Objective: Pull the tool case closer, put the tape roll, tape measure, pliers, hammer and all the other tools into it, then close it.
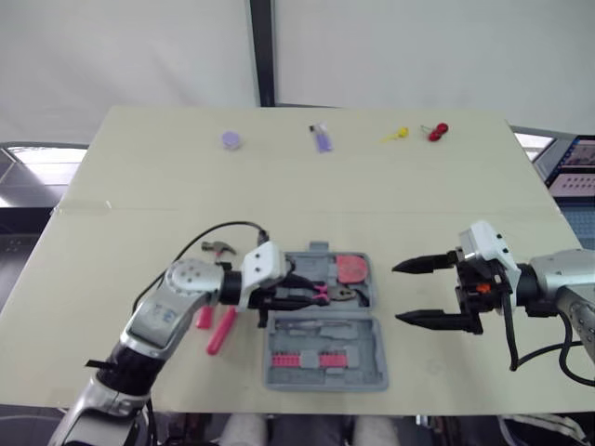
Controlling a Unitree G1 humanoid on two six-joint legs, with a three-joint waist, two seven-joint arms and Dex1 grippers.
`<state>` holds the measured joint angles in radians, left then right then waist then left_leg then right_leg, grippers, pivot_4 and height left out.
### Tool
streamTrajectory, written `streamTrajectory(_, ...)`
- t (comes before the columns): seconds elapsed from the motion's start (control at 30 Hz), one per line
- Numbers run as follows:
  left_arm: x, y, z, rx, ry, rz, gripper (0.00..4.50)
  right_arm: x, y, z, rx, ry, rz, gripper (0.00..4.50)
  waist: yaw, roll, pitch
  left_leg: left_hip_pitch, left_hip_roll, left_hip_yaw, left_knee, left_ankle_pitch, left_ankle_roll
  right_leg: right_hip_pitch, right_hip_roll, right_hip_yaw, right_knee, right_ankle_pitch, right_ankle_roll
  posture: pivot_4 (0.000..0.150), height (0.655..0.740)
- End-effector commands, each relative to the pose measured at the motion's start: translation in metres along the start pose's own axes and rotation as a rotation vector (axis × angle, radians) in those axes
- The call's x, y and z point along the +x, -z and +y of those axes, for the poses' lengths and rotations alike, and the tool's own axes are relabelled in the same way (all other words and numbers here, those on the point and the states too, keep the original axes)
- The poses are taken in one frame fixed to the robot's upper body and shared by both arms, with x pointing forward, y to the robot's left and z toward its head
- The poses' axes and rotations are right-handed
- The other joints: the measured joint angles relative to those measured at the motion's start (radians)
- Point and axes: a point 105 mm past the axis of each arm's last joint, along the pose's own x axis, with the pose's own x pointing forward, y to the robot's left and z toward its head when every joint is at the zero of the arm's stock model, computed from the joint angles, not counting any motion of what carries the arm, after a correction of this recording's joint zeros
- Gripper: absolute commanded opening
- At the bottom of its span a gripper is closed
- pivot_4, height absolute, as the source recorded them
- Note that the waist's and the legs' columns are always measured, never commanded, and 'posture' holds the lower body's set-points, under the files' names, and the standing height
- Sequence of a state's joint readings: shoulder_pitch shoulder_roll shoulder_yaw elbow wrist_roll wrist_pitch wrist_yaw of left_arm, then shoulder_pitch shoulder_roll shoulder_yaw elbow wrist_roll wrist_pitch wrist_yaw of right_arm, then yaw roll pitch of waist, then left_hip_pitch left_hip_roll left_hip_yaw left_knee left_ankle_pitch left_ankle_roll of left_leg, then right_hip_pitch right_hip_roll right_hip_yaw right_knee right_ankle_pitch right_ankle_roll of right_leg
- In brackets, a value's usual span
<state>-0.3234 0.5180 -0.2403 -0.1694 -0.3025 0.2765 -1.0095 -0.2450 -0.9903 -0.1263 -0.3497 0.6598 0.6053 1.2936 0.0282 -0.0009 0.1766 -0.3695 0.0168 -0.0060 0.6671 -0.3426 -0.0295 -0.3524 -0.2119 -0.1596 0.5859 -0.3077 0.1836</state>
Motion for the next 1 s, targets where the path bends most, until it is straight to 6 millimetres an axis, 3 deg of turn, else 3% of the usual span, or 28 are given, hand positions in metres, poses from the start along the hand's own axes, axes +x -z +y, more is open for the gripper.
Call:
streamTrajectory(0.03, 0.003, 0.010, -0.006, 0.058, -0.003, -0.036, 0.03, -0.004, -0.008, 0.000, -0.033, 0.015, 0.008, 4.50, 0.000, 0.000, 0.000, 0.000, 0.000, 0.000, 0.000, 0.000, 0.000, 0.000, 0.000, 0.000, 0.000, 0.000, 0.000, 0.150, 0.7400)
streamTrajectory(0.2, 0.018, 0.036, -0.015, 0.059, 0.021, 0.020, 0.03, -0.007, -0.006, -0.005, -0.031, 0.036, 0.022, 4.50, -0.001, 0.000, 0.000, 0.000, 0.000, 0.000, 0.000, 0.000, 0.000, 0.000, 0.000, 0.000, 0.000, 0.000, 0.000, 0.150, 0.7400)
streamTrajectory(0.4, 0.027, 0.051, -0.011, 0.032, 0.000, 0.060, 0.03, -0.010, -0.004, -0.011, -0.032, 0.070, 0.027, 4.50, -0.003, 0.000, 0.000, 0.000, 0.000, 0.000, 0.000, 0.000, 0.000, 0.000, 0.000, 0.000, 0.000, 0.000, 0.000, 0.150, 0.7400)
streamTrajectory(1.0, 0.031, 0.069, -0.013, 0.067, 0.020, 0.152, 0.03, -0.015, -0.003, -0.011, -0.028, 0.098, 0.038, 4.50, -0.002, 0.000, 0.000, 0.001, 0.000, 0.000, 0.000, 0.000, 0.000, 0.000, 0.000, 0.000, 0.001, 0.000, 0.000, 0.150, 0.7400)
